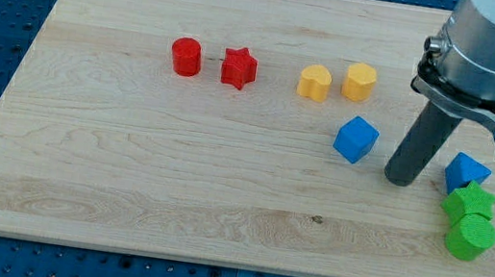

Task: Move blue cube to below the yellow hexagon

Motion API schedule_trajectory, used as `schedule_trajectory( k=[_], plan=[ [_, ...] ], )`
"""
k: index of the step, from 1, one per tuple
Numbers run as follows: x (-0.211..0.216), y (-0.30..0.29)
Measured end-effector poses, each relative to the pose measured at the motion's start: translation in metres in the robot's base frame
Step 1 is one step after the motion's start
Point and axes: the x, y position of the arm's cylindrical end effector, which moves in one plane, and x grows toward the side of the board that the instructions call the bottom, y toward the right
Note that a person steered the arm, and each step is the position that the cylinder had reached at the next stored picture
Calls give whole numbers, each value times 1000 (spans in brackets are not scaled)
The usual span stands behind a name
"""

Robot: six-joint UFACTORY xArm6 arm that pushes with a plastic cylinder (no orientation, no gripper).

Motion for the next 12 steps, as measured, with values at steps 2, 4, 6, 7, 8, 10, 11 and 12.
schedule_trajectory(
  k=[2, 4, 6, 7, 8, 10, 11, 12],
  plan=[
    [-19, -54],
    [-27, -81],
    [-47, -106],
    [-57, -92],
    [-57, -74],
    [-61, -71],
    [-81, -92],
    [-82, -83]
  ],
)
